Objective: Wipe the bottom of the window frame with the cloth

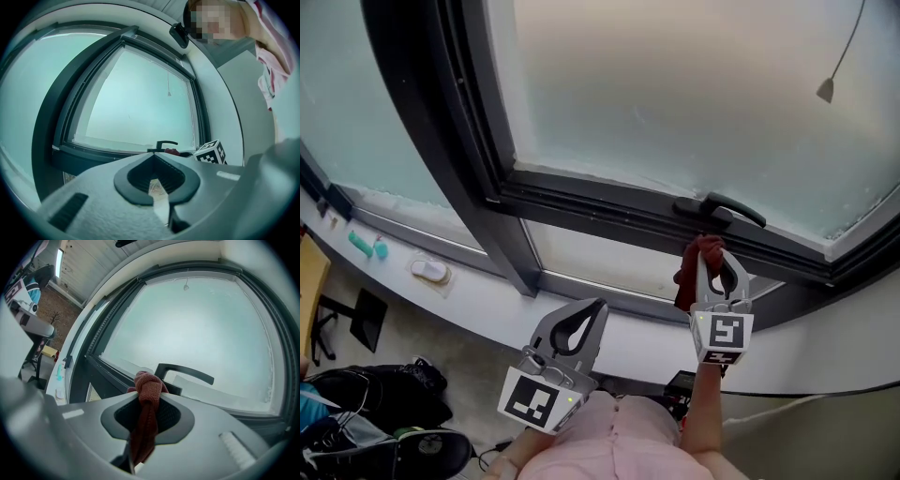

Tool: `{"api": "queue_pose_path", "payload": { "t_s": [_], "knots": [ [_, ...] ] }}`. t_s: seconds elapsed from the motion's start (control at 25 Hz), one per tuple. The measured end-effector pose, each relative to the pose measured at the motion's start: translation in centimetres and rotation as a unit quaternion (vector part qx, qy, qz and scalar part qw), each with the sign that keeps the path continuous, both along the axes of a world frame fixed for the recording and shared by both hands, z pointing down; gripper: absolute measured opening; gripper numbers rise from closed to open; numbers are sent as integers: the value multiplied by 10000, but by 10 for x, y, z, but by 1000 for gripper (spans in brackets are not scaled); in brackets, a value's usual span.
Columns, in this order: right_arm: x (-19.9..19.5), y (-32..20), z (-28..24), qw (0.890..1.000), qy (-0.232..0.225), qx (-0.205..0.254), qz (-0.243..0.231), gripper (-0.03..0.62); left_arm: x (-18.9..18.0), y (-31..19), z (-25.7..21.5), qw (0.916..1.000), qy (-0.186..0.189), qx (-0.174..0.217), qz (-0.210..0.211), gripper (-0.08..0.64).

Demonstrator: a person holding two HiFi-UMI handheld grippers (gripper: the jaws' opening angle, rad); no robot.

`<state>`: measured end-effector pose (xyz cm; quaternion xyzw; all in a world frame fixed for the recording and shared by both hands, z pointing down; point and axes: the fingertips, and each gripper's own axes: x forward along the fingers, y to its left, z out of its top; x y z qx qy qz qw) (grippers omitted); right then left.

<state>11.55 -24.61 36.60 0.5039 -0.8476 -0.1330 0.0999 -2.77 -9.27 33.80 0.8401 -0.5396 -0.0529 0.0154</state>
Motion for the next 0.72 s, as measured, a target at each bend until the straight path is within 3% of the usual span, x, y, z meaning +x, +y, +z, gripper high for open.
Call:
{"api": "queue_pose_path", "payload": {
  "t_s": [0.72],
  "knots": [
    [45,-3,4,9992,-82,-71,374,69,24,4,0,9998,-22,42,189,-2]
  ]
}}
